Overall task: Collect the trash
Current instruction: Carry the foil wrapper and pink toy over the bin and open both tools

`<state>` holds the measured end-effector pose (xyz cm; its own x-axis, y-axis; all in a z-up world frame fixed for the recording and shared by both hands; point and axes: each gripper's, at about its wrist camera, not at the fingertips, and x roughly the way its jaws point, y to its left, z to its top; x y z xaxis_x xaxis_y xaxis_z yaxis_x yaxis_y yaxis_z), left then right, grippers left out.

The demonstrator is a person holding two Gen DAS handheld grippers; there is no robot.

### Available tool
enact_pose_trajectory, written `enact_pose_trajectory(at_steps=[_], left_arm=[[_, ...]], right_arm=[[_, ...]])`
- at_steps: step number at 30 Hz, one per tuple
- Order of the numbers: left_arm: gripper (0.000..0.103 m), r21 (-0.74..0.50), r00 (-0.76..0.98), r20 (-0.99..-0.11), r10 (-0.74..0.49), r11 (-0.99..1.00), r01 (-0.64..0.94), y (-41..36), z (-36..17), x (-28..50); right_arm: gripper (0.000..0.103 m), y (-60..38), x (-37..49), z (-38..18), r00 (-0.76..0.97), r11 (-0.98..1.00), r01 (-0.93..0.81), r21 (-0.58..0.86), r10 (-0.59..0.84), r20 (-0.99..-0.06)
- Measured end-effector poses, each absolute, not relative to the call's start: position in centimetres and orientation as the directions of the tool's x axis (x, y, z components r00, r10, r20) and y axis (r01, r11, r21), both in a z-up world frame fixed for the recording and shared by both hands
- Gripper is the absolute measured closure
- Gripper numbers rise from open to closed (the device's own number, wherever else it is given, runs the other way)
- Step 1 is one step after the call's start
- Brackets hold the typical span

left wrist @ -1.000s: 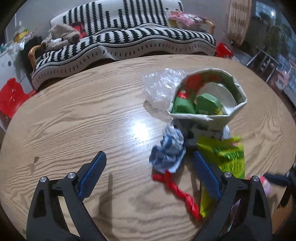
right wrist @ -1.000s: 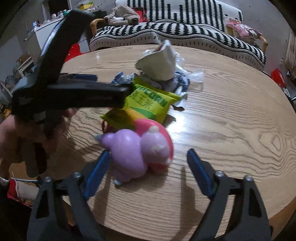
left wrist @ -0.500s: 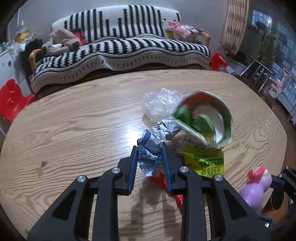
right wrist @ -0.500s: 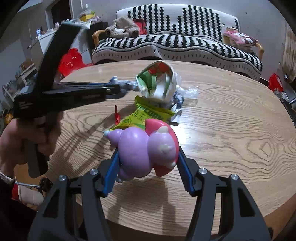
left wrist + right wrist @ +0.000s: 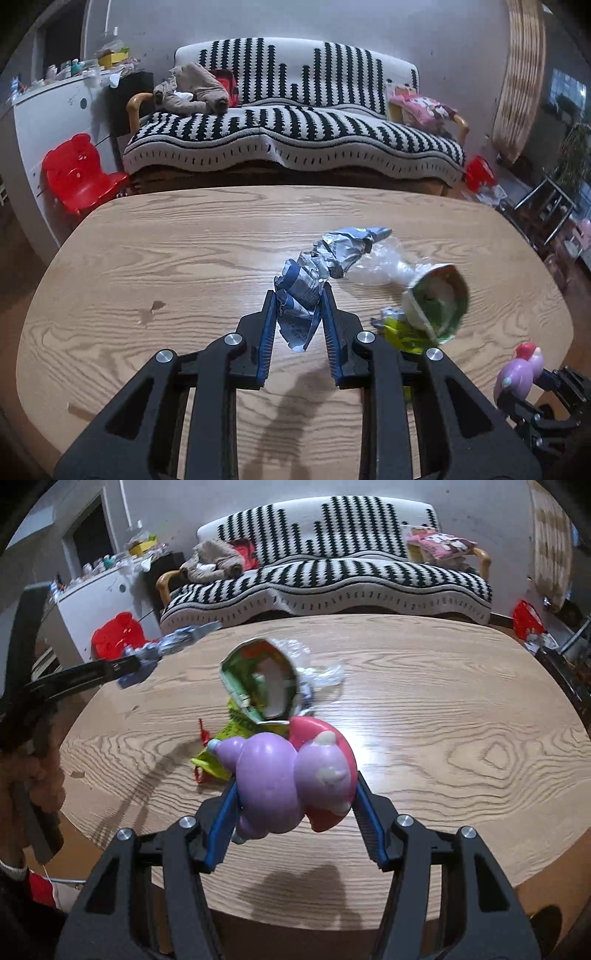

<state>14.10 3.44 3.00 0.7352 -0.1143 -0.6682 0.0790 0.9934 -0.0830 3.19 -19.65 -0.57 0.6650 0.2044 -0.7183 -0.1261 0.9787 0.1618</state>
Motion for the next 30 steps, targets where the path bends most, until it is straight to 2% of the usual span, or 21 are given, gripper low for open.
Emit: enact_pose_trajectory(at_steps=[5, 9, 12, 15, 22, 30], left_arm=[[0.079, -0.132, 0.738, -0.654, -0.164, 0.986, 0.102, 1.6, 4.5, 12.4], [0.079, -0.13, 0.735, -0.639, -0.227, 0.974, 0.188, -2.3, 5.2, 10.5], [0.079, -0.202, 0.68, -0.648, -0.344, 0.938, 0.282, -6.2, 5.0, 9.5], [0.079, -0.176, 0.657, -0.647, -0.387, 0.914, 0.366, -11.1, 4.6, 7.9], [0.079, -0.203, 0.463, -0.679, -0.569, 0.752, 0.627, -25.7, 1.3, 0.7], [0.079, -0.197, 0.239, -0.757, -0.607, 0.562, 0.804, -39.8, -5.5, -8.8]], right_arm=[[0.045, -24.0, 2.2, 0.2, 0.68, 0.982, -0.055, 0.182, 0.171, -0.713], [0.045, -27.8, 0.5, 0.9, 0.693, 0.985, 0.01, 0.174, 0.119, -0.711], [0.045, -32.6, -1.9, 1.2, 0.701, 0.981, 0.09, 0.174, 0.061, -0.71], [0.045, -37.5, -4.8, 1.3, 0.704, 0.968, 0.18, 0.174, -0.003, -0.71], [0.045, -49.8, -14.0, 0.6, 0.659, 0.882, 0.427, 0.202, -0.15, -0.737], [0.045, -59.7, -25.3, -2.0, 0.543, 0.729, 0.652, 0.207, -0.259, -0.799]])
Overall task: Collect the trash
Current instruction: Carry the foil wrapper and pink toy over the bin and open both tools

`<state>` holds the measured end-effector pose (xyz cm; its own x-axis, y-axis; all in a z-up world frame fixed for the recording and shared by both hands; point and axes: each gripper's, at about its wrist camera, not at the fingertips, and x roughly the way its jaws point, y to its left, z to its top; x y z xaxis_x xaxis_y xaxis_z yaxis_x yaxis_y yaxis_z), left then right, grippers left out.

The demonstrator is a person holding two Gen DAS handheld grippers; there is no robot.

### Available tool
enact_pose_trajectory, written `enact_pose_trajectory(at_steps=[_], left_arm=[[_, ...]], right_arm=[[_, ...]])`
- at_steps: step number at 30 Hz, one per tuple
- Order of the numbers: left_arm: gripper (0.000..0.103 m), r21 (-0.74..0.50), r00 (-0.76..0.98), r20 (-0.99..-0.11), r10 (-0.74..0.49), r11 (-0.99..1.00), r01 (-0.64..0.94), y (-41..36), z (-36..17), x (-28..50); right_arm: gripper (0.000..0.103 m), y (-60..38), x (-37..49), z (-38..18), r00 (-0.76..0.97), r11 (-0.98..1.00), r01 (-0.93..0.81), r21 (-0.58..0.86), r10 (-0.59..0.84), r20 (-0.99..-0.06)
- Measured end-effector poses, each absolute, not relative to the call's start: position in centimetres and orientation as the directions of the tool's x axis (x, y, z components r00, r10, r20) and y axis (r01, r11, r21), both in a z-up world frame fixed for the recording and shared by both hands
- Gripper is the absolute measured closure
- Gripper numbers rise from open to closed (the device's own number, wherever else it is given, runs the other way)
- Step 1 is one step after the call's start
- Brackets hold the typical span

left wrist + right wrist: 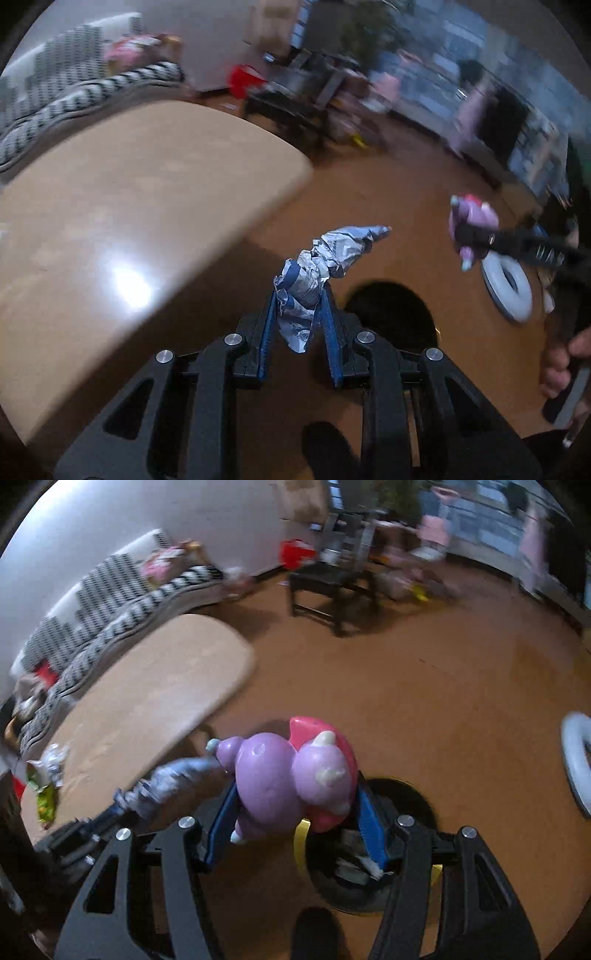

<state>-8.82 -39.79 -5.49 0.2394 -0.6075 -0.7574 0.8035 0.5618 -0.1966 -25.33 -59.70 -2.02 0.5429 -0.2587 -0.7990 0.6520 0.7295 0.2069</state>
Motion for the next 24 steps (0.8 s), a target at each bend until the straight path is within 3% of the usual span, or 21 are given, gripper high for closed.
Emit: enact_pose_trajectory(at_steps=[6, 19, 20, 22, 23, 24], left_arm=[[0.079, -0.22, 0.108, -0.814, -0.57, 0.474, 0.852, -46.3, -10.4, -13.1], [0.079, -0.269, 0.003, -0.838, -0.546, 0.418, 0.868, -52.0, -14.2, -14.1], [0.076, -0.266, 0.003, -0.839, -0.545, 0.415, 0.87, -51.9, -14.2, -13.9], [0.049, -0.25, 0.012, -0.841, -0.541, 0.407, 0.878, -51.5, -14.3, -14.3], [0.026, -0.242, 0.022, -0.838, -0.546, 0.406, 0.881, -51.4, -14.3, -14.5], [0.021, -0.235, 0.038, -0.826, -0.562, 0.405, 0.883, -51.2, -14.1, -14.5]], right_arm=[[0.044, -64.2, -30.2, -6.1, 0.419, 0.637, 0.746, 0.192, -0.226, -0.879], [0.044, -65.4, -30.8, -7.5, 0.394, 0.617, 0.76, 0.205, -0.187, -0.9], [0.042, -65.4, -30.8, -7.5, 0.391, 0.614, 0.762, 0.203, -0.187, -0.901], [0.039, -65.6, -30.5, -7.6, 0.385, 0.611, 0.765, 0.203, -0.182, -0.905], [0.034, -65.6, -30.2, -7.8, 0.379, 0.608, 0.768, 0.2, -0.181, -0.908], [0.032, -65.6, -30.1, -7.9, 0.375, 0.606, 0.771, 0.196, -0.183, -0.909]])
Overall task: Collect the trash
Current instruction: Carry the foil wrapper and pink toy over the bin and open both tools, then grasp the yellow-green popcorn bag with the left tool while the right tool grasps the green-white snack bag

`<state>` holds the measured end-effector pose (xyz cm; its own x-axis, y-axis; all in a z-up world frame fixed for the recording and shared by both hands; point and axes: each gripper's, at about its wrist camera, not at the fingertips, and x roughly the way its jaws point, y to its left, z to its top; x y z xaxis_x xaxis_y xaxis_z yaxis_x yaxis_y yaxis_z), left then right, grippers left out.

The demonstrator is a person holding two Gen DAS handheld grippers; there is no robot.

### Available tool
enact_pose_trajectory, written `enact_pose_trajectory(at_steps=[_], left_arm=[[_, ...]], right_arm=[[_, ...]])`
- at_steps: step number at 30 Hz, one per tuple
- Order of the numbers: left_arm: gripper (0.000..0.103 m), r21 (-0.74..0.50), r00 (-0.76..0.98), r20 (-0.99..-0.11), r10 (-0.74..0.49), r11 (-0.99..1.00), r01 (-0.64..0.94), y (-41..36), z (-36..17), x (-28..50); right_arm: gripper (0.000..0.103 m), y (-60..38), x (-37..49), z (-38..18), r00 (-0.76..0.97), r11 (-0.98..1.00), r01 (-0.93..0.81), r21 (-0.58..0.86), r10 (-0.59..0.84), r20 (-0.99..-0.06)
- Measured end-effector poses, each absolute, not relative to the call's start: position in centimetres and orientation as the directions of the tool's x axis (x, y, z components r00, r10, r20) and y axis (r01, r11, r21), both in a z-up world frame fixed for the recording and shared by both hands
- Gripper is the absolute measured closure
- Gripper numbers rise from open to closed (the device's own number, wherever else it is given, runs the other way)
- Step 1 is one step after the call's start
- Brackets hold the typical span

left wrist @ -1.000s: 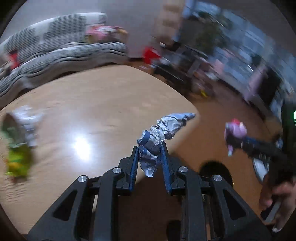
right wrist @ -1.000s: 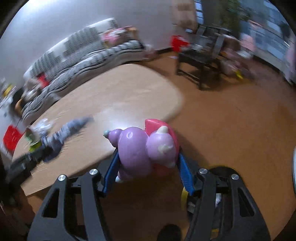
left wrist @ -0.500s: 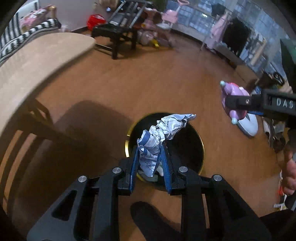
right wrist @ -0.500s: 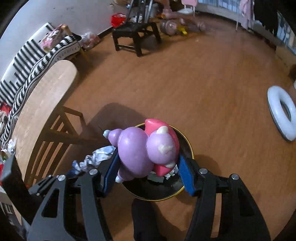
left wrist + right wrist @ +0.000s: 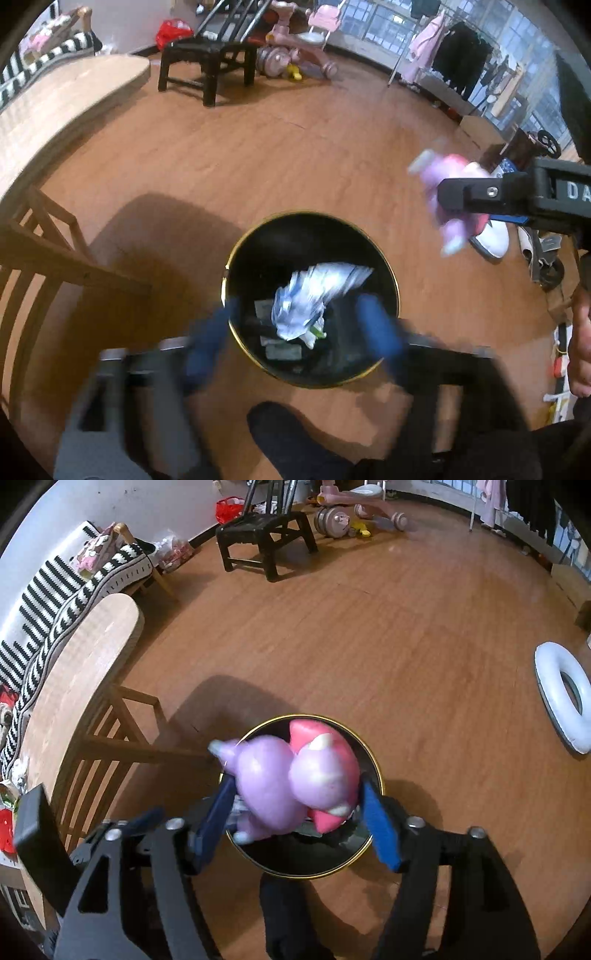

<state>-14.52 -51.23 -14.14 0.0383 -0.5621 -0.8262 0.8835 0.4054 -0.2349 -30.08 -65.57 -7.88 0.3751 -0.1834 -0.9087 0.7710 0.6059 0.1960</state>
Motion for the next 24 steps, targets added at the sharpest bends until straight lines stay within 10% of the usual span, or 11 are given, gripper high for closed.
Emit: enact_pose_trajectory(at_steps=[14, 24], left_arm=[[0.015, -0.165, 0.222, -0.794, -0.566, 0.552, 0.817, -41.9, -8.3, -8.3], [0.012, -0.104, 0.517, -0.727, -0.452, 0.817, 0.568, -22.6, -1.4, 0.9]], right_arm=[[0.017, -58.5, -22.3, -2.7, 0.528, 0.751, 0.636, 0.179, -0.254, -0.811], [0.016, -42.6, -8.5, 1.4, 0.714, 0.909, 0.275, 0.314, 0.026, -0.7]])
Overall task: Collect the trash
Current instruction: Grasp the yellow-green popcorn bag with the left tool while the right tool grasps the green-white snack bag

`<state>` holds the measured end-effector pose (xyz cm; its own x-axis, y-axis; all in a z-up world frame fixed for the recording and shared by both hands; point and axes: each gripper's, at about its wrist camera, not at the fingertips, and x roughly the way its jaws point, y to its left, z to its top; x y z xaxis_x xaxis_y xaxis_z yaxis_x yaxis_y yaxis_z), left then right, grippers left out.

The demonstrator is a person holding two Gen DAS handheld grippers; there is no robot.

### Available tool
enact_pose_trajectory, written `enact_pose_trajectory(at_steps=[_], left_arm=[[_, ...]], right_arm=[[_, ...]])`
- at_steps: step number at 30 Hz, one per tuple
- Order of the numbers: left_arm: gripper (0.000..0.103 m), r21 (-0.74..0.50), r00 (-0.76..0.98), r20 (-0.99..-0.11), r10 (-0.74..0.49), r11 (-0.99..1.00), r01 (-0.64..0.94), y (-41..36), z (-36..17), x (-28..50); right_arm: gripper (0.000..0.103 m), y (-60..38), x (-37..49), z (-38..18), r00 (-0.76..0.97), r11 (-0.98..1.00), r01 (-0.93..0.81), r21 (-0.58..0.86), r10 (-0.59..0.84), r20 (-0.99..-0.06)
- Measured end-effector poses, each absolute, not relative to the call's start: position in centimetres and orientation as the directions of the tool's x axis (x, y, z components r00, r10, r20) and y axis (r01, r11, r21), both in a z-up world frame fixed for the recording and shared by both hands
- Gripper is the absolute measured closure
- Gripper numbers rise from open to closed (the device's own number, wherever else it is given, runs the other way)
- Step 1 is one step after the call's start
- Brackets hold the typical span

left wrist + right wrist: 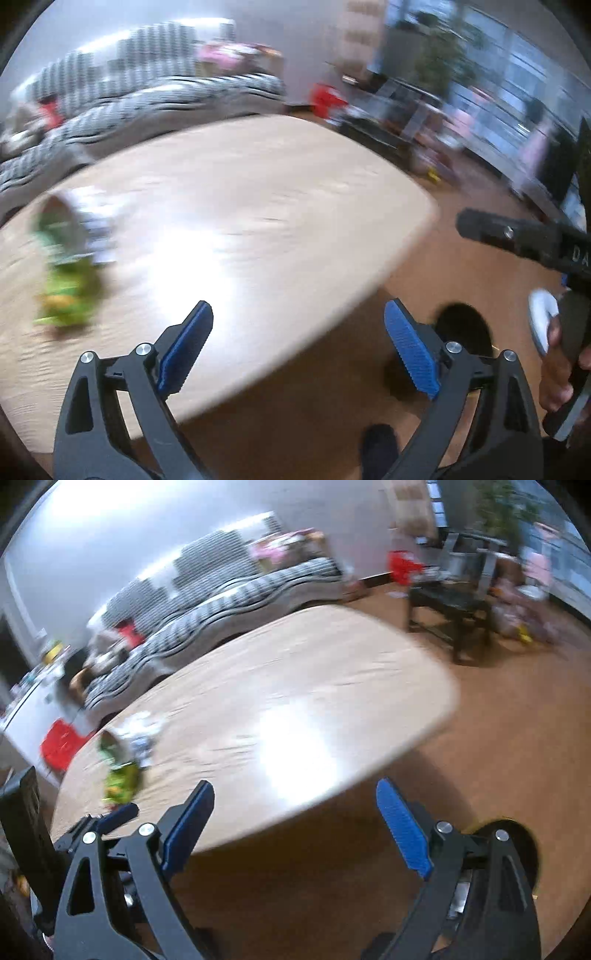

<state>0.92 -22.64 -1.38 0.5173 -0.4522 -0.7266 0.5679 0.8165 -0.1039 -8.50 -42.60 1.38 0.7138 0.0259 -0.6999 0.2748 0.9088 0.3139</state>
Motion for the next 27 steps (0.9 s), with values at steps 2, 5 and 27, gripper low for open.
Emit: enact_pose_trajectory(at_steps=[2, 5, 27], left_arm=[[0.012, -0.087, 0.571, -0.722, -0.391, 0.87, 0.485, -17.9, -0.7, 2.7], [0.012, -0.09, 0.615, -0.72, -0.321, 0.922, 0.376, -12.2, -0.3, 4.4], [0.011, -0.056, 0.667, -0.73, -0.149, 0.986, 0.159, 3.3, -1.7, 8.1]], right_arm=[[0.016, -38.7, -5.6, 1.8, 0.723, 0.921, 0.206, 0.33, 0.084, -0.686], [0.016, -33.6, -2.1, 2.1, 0.718, 0.937, 0.118, 0.329, 0.149, -0.68], [0.016, -16.4, 8.6, -0.9, 0.669, 0.965, -0.087, 0.249, 0.242, -0.703]])
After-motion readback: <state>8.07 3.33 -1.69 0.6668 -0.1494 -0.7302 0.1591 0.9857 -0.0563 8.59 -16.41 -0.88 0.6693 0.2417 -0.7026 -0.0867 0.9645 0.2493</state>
